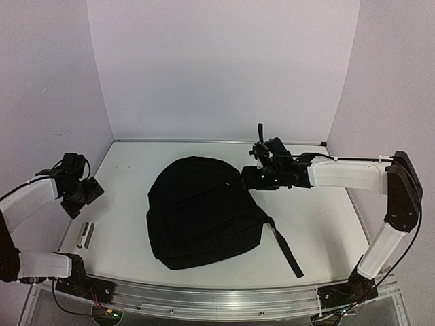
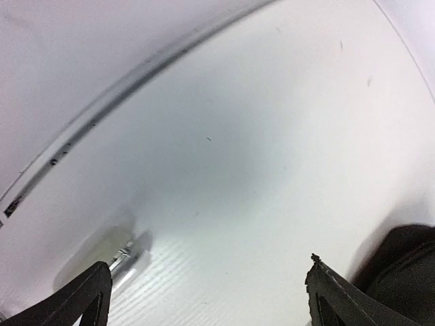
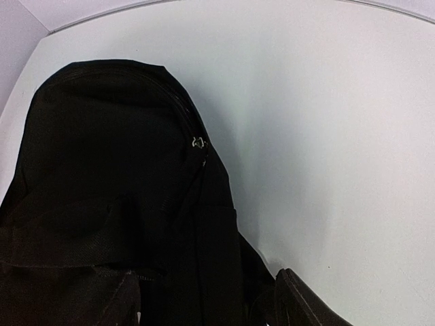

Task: Pack the student bag
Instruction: Unzip the student bag at the center of the board, then pick up the stationery from the corner of the board.

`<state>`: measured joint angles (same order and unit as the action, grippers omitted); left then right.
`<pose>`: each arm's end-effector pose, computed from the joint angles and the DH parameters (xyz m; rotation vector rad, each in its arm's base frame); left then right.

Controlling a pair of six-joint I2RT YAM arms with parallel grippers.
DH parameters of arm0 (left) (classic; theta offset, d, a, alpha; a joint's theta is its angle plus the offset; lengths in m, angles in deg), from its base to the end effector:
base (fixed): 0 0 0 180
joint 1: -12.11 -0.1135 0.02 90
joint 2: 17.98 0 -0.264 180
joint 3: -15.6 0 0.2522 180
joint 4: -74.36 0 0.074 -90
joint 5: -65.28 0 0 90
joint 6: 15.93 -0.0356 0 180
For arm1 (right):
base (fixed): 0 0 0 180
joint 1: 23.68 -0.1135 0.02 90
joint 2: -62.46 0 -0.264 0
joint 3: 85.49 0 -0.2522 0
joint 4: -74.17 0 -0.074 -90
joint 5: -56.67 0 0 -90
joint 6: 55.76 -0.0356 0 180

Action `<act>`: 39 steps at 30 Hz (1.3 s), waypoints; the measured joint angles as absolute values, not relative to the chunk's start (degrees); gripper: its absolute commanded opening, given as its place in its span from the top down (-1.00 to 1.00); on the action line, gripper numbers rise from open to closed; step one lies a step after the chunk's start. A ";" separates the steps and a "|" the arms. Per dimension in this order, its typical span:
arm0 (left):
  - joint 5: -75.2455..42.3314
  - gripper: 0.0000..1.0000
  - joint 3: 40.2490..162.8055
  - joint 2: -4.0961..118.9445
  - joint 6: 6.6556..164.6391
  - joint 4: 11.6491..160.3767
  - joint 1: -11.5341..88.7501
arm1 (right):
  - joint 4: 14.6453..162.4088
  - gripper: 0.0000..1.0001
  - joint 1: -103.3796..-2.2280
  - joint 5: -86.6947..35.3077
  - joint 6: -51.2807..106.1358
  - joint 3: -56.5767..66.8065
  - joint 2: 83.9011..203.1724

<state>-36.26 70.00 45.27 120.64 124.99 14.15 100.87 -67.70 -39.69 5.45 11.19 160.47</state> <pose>0.2058 -0.0002 0.2167 -1.0415 2.3565 -0.0520 0.2780 0.2632 0.2386 -0.2524 2.3321 0.5237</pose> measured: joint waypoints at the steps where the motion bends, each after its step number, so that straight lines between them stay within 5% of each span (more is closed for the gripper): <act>1: -37.30 -0.99 69.20 43.36 121.24 125.63 12.38 | 100.64 -0.29 -67.69 -39.45 5.47 11.28 160.47; 7: -37.25 -0.99 63.76 36.72 122.18 126.82 2.33 | 99.17 -0.31 -67.70 -38.20 5.45 11.45 160.47; 16: -25.71 -0.99 59.86 45.85 121.98 121.10 -1.96 | 98.24 -0.32 -67.70 -37.64 5.28 11.45 160.47; 22: -18.77 -0.69 56.59 48.52 122.65 115.40 -1.98 | 98.24 -0.32 -67.69 -37.48 5.03 11.45 160.47; 31: -9.49 -0.53 56.18 50.73 123.53 109.54 3.09 | 98.23 -0.32 -67.69 -36.84 4.72 11.28 160.73; 39: -9.97 -0.11 58.33 54.31 121.99 111.27 4.17 | 98.23 -0.32 -67.70 -36.66 4.59 10.99 161.09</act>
<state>-9.97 58.33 54.31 121.99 111.27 4.17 98.23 -67.70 -36.66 4.59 10.99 161.09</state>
